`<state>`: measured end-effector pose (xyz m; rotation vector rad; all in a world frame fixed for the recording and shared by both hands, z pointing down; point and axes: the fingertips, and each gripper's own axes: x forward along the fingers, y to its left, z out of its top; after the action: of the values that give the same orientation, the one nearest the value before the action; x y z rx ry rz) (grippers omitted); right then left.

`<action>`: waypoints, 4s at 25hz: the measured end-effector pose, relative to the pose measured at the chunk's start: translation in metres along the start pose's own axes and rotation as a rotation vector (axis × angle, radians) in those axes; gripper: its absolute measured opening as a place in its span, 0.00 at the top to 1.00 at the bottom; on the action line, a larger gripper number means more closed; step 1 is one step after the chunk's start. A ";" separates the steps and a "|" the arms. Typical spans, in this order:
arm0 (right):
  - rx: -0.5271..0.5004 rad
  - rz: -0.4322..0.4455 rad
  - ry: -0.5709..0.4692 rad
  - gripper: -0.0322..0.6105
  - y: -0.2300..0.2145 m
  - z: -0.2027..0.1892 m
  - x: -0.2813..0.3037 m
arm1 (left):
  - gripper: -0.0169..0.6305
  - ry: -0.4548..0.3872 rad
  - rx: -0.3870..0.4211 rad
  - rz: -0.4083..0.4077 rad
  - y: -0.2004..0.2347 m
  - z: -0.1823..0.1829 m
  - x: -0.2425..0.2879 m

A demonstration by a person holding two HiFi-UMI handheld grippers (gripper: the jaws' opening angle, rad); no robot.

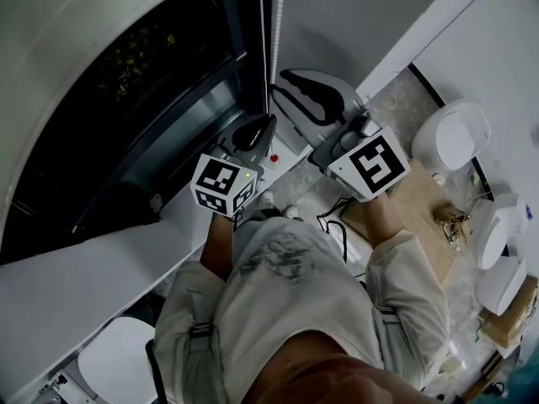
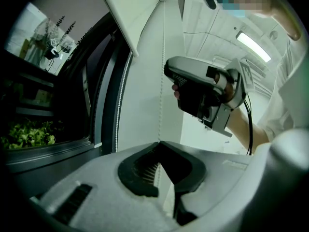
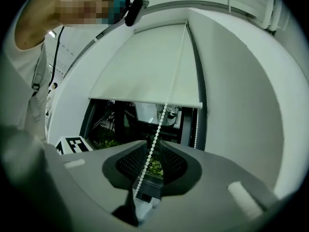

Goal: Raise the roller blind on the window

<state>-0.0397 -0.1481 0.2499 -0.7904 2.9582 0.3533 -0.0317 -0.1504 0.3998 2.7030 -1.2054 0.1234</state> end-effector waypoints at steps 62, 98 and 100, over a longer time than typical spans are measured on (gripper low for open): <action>0.175 -0.016 0.215 0.93 0.020 -0.131 -0.008 | 0.96 0.179 -0.114 0.036 0.010 -0.134 0.028; 0.172 -0.024 0.230 0.93 0.021 -0.146 -0.008 | 0.86 -0.093 0.069 -0.073 -0.007 0.029 -0.024; 0.172 -0.024 0.230 0.93 0.023 -0.147 -0.007 | 0.85 -0.117 0.096 -0.081 -0.008 0.048 -0.022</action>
<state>-0.0443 -0.1600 0.3979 -0.8998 3.1291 0.0044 -0.0407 -0.1385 0.3486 2.8738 -1.1465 0.0121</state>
